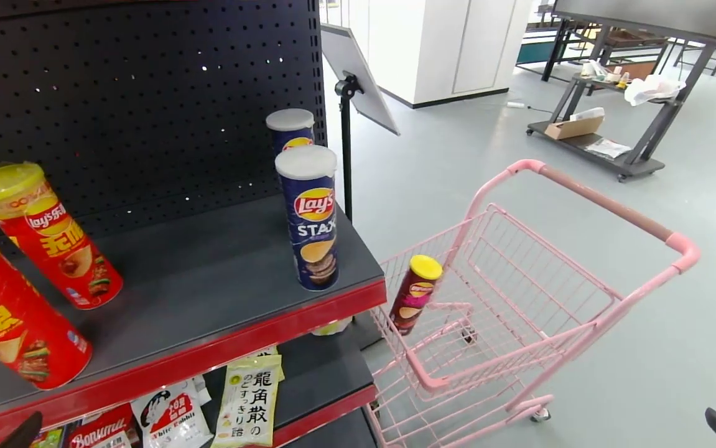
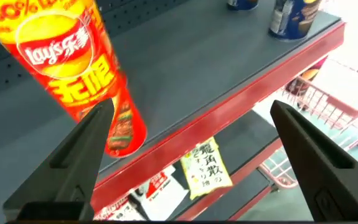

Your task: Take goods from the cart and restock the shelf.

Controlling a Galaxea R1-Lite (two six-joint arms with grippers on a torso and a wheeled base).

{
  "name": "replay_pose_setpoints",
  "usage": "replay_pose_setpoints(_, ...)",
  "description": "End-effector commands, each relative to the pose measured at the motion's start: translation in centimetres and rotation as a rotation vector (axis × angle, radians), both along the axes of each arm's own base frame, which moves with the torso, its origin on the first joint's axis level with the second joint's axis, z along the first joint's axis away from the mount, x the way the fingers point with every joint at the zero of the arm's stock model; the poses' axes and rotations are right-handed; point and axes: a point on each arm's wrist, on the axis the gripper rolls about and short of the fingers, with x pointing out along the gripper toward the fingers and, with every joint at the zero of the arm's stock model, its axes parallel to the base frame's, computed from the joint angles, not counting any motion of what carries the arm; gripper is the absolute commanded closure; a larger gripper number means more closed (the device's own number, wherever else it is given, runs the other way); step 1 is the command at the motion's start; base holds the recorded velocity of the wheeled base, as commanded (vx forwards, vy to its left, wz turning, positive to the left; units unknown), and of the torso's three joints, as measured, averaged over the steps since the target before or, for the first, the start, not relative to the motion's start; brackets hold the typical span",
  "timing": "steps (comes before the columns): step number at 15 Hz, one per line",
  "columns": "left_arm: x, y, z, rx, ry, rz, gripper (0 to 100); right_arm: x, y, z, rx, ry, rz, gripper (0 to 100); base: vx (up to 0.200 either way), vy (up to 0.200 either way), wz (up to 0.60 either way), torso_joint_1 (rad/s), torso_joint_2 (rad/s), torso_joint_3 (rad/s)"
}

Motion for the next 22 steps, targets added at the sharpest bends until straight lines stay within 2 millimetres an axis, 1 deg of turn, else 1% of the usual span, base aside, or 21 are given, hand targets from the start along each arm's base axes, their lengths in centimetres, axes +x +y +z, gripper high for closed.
replay_pose_setpoints(1, -0.2, 0.0, -0.1, -0.001, -0.004, 0.0, 0, 0.0, 0.0, 0.0, 0.0, -0.004, 0.001, 0, 0.0, 0.0, 0.0, 0.0, 0.0, 0.0)
replay_pose_setpoints(7, -0.5, 0.1, -0.1, 0.0, -0.009, 0.0, 0, -0.1, 0.0, -0.2, -0.007, 0.0, -0.001, 0, 0.0, 0.0, 0.0, -0.013, 0.02, 0.017)
replay_pose_setpoints(10, -0.7, 0.1, -0.2, 0.006, -0.022, 0.0, 0, -0.1, 0.0, -0.6, -0.012, 0.015, -0.001, 0, 0.0, 0.0, 0.0, -0.129, 0.34, 0.19)
replay_pose_setpoints(13, -1.2, 0.2, -0.4, 0.009, -0.03, -0.001, 0, -0.1, 0.0, -0.7, -0.012, 0.018, -0.001, 0, 0.0, 0.0, 0.0, -0.136, 0.36, 0.212)
replay_pose_setpoints(17, -1.3, 0.2, -0.3, 0.01, -0.038, -0.001, 0, 0.0, 0.0, -0.7, -0.013, 0.023, -0.001, 0, 0.0, 0.0, 0.0, -0.145, 0.38, 0.233)
replay_pose_setpoints(20, -1.6, 0.2, -0.4, 0.007, -0.058, -0.001, 0, 0.1, 0.0, -1.0, -0.016, 0.044, -0.002, 0, 0.0, 0.0, 0.0, -0.17, 0.45, 0.279)
replay_pose_setpoints(21, -2.1, 0.3, -0.4, 0.004, -0.078, -0.001, 0, 0.3, 0.0, -1.3, -0.019, 0.07, -0.003, 0, 0.0, 0.0, 0.0, -0.1, 0.28, 0.163)
replay_pose_setpoints(22, -2.4, 0.3, -0.5, 0.003, -0.088, -0.002, 0, 0.6, 0.1, -1.2, -0.017, 0.081, -0.004, 0, 0.0, 0.0, 0.0, -0.056, 0.16, 0.1)
